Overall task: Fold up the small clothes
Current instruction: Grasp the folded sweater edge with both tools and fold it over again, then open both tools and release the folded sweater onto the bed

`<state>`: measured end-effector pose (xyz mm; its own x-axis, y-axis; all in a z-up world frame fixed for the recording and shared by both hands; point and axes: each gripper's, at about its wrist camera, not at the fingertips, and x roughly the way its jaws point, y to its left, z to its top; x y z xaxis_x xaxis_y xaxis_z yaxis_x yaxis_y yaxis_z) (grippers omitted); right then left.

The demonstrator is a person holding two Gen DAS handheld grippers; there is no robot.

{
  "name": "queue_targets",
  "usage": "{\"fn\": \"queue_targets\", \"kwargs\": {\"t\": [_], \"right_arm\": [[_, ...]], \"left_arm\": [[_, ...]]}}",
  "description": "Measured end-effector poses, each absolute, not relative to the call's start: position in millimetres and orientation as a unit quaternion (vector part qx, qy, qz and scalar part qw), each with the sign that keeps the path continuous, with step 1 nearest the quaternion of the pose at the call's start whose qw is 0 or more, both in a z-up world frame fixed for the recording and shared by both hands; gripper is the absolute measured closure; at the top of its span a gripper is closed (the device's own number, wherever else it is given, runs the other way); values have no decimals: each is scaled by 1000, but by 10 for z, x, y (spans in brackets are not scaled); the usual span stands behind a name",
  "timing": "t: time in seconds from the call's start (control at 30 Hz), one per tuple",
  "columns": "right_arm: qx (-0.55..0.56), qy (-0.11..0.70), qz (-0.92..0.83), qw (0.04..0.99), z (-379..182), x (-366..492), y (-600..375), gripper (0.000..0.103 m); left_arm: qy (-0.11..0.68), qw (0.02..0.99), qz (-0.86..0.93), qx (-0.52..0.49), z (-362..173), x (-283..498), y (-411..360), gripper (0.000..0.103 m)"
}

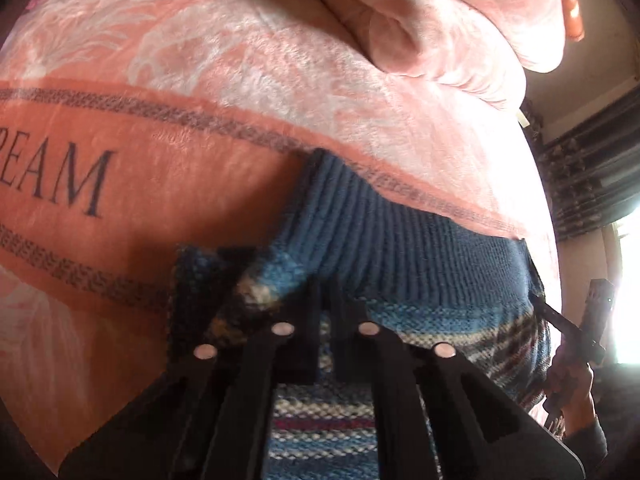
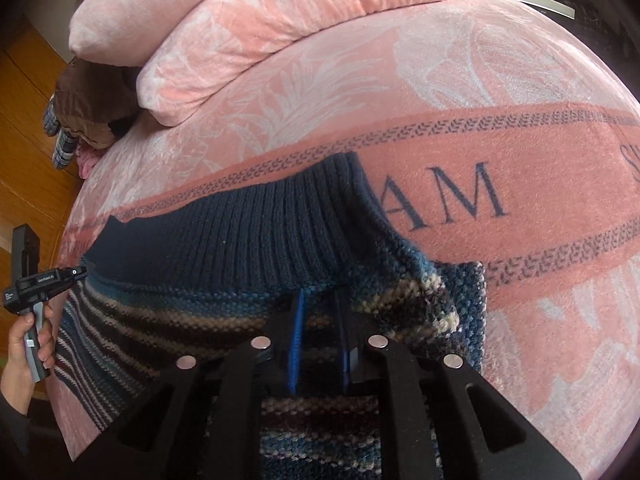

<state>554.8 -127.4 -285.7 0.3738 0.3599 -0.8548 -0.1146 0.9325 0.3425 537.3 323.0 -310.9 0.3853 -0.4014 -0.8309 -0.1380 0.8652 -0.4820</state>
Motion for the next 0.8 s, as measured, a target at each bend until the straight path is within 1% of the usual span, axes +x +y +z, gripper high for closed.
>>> {"fn": "queue_targets", "kwargs": {"t": [0.07,0.1,0.17,0.27,0.33,0.37,0.4,0.43,0.47,0.53,0.57,0.6,0.7,0.77,0.8], "right_arm": [[120,541,138,821,-2800,5528,-1282,93],[123,537,139,823,-2716,5467,-1274,87],[154,525,175,819,-2542,5301,-1215,87],[163,524,229,804,-2469,5001,-986,86],[164,540,239,790,-2630,4876,-852,86],[162,552,235,784,-2753,4846,-811,89],[162,552,224,787,-2852,4827,-806,95],[167,547,219,790,-2899,4816,-820,97],[174,547,216,790,-2890,4818,-828,98],[180,539,211,795,-2724,4756,-810,90],[184,529,226,797,-2617,4673,-781,89],[194,521,242,795,-2532,4573,-752,89],[193,522,283,781,-2513,4225,-565,89],[182,549,281,766,-2761,4143,-422,89],[175,565,269,760,-2928,4127,-381,94]], "left_arm": [[545,790,-91,-266,-3110,5343,3296,101],[541,792,-88,-269,-3043,5311,3312,102],[510,812,-102,-265,-2775,5148,3308,76],[467,816,-179,-289,-2538,4781,3242,75],[476,795,-206,-314,-2667,4548,3182,78],[490,787,-206,-314,-2788,4483,3137,79],[508,784,-191,-302,-2926,4438,3109,80],[528,776,-178,-295,-3094,4418,3103,84],[532,774,-177,-295,-3206,4404,3115,91],[527,773,-172,-309,-3221,4416,3196,92],[520,777,-170,-311,-3140,4392,3209,76],[506,785,-182,-307,-3019,4336,3184,71],[476,788,-262,-290,-2726,4029,2919,71],[491,781,-280,-266,-2807,3887,2681,69],[511,776,-269,-254,-2932,3873,2613,71]]}}
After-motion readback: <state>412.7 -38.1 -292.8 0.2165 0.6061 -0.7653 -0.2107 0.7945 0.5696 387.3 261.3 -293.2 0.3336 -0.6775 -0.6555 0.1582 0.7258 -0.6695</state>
